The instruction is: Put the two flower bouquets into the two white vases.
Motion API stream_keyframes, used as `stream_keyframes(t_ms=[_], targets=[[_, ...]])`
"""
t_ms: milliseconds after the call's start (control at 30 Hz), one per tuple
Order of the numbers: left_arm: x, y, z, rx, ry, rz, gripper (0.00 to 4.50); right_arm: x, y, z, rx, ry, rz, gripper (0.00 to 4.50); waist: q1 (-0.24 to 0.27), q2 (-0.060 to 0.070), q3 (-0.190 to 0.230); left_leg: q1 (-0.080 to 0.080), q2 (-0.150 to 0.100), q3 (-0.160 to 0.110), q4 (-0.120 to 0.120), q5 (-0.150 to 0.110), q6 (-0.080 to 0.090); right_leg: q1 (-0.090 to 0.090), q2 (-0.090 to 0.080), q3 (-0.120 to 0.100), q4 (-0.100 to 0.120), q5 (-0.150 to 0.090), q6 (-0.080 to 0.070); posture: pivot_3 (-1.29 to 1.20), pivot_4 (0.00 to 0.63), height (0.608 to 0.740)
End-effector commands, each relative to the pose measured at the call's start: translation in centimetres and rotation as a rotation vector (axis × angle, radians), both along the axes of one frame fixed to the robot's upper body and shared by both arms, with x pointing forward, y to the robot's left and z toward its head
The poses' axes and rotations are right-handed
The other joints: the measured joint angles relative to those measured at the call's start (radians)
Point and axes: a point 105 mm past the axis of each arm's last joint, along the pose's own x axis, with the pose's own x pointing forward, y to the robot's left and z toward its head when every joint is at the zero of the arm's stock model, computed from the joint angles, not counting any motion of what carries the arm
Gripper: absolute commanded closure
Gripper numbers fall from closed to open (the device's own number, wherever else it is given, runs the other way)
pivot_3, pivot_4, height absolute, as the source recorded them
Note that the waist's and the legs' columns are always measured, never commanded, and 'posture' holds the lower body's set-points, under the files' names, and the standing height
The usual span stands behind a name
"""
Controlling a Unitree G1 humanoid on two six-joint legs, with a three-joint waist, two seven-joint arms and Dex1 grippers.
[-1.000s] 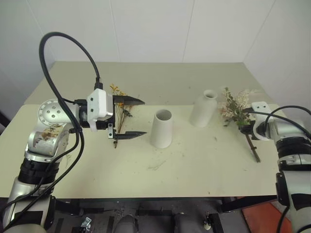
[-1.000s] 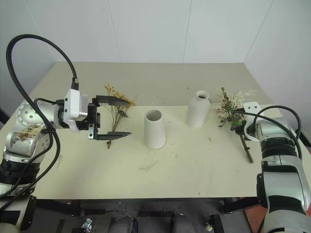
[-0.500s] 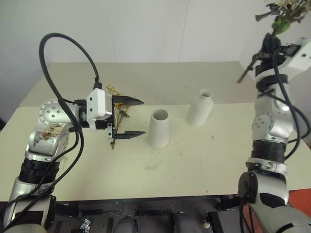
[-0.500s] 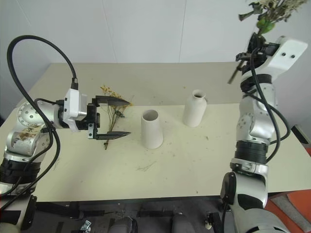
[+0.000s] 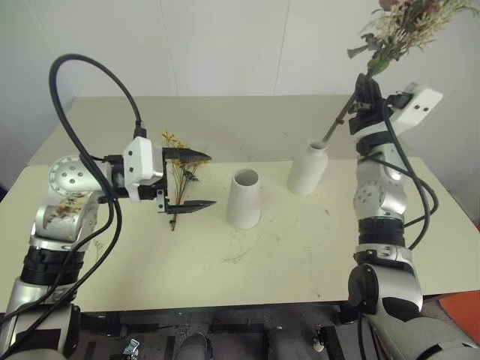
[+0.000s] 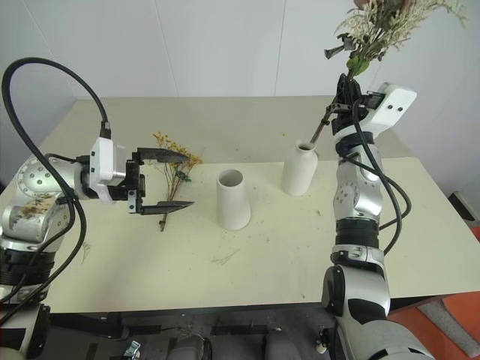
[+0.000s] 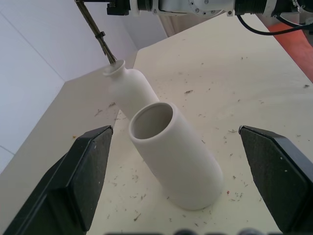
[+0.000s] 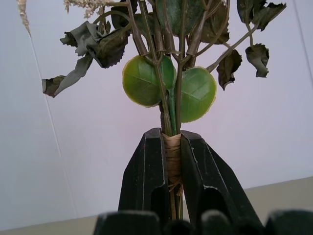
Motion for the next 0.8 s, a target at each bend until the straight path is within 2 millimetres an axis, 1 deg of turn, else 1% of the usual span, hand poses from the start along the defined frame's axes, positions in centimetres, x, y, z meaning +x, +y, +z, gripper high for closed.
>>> stream_keyframes(t_ms=[33,133,267,367,500,633,800], targets=[[-0.6,0.3,1.3,-0.009,-0.067,0.011,0.0,-0.3,0.9,1.5,-0.029,-0.056,0.016,4.29,0.0,0.0,0.0,0.0,0.0,0.0,0.0,0.0,0.0,0.0,0.0,0.0,0.0,0.0,0.0,0.0,0.15,0.74],[-0.6,0.3,1.2,-0.011,-0.065,0.017,0.0,0.1,1.6,0.8,-0.033,-0.039,0.028,4.29,-0.002,0.0,0.0,0.001,0.0,0.0,0.0,0.0,0.0,0.0,0.0,0.0,0.0,0.0,0.0,0.0,0.15,0.74],[-0.7,0.6,1.3,-0.011,-0.067,0.026,0.0,0.3,2.3,0.5,-0.048,-0.033,0.038,4.29,-0.003,0.0,0.0,0.001,0.0,0.0,0.0,0.0,0.0,0.0,0.0,0.0,0.0,0.0,0.0,0.0,0.15,0.74],[-0.7,0.7,1.3,-0.009,-0.068,0.031,0.0,0.3,3.0,0.2,-0.067,-0.031,0.051,4.29,-0.002,0.0,0.0,0.001,0.0,0.0,0.0,0.0,0.0,0.0,0.0,0.0,0.0,0.0,0.0,0.0,0.15,0.74],[-0.7,0.7,1.3,-0.01,-0.069,0.036,0.0,0.2,4.0,-0.8,-0.118,-0.019,0.06,4.29,-0.001,0.0,0.0,0.001,0.0,0.0,0.0,0.0,0.0,0.0,0.0,0.0,0.0,0.0,0.0,0.0,0.15,0.74],[-0.7,0.7,1.3,-0.013,-0.07,0.037,0.0,0.0,4.1,-1.6,-0.136,-0.005,0.044,4.29,0.0,0.0,0.0,0.001,0.0,0.0,0.0,0.0,0.0,0.001,0.0,0.0,0.0,0.0,0.0,0.0,0.15,0.74],[-0.6,0.8,1.3,-0.011,-0.071,0.037,0.0,-0.5,3.6,-0.9,-0.134,-0.033,0.025,4.29,-0.002,0.0,0.0,0.002,0.0,0.0,0.0,0.0,0.0,0.001,0.0,0.0,0.0,0.0,0.0,0.0,0.15,0.74]])
